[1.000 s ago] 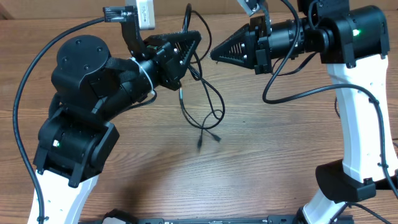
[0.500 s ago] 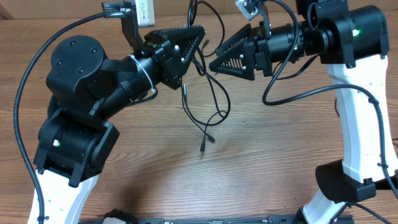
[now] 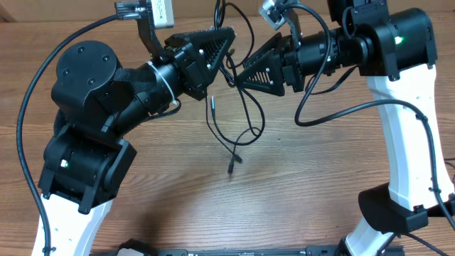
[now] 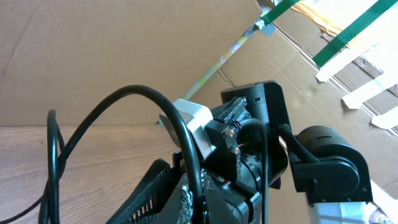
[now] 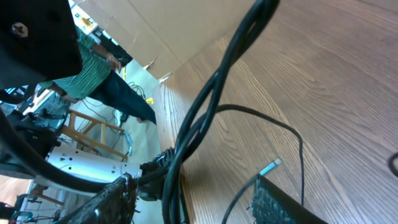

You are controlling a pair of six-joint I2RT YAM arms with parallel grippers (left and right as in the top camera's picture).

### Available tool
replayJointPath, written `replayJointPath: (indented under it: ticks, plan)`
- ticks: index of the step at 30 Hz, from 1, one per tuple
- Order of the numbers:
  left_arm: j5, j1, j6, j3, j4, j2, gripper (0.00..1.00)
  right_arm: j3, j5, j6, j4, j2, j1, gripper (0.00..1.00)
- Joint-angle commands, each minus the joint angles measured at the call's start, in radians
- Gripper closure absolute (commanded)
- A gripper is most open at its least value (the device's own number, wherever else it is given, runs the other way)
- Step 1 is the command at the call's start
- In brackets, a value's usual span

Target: Untangle cables

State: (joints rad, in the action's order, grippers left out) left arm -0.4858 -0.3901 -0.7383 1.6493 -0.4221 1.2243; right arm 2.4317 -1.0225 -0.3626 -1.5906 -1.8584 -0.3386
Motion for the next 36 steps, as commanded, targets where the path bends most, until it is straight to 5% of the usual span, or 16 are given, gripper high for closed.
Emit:
replayJointPath:
  ticks: [1, 5, 17, 22, 30, 36]
  plan:
    - [-0.013, 0.003, -0.035, 0.016, 0.011, -0.007, 0.96, -0.005, 0.002, -0.002, 0.011, -0.005, -0.04, 0.47]
    - [-0.013, 0.003, -0.052, 0.016, 0.012, -0.007, 0.96, -0.005, 0.043, -0.002, 0.02, -0.005, -0.06, 0.62]
    - [-0.065, -0.011, -0.074, 0.016, 0.016, -0.007, 0.96, -0.005, 0.043, -0.001, 0.051, -0.005, -0.06, 0.69]
    - [-0.056, -0.024, -0.073, 0.016, 0.05, 0.0, 0.96, -0.005, 0.044, -0.001, 0.044, -0.005, -0.06, 0.95]
    - [-0.054, -0.022, -0.06, 0.016, 0.049, 0.001, 0.96, -0.005, 0.066, -0.001, 0.037, -0.005, -0.057, 0.96]
    - [-0.053, -0.022, 0.073, 0.016, -0.024, 0.001, 0.96, -0.004, 0.062, 0.047, 0.04, -0.005, 0.019, 0.96]
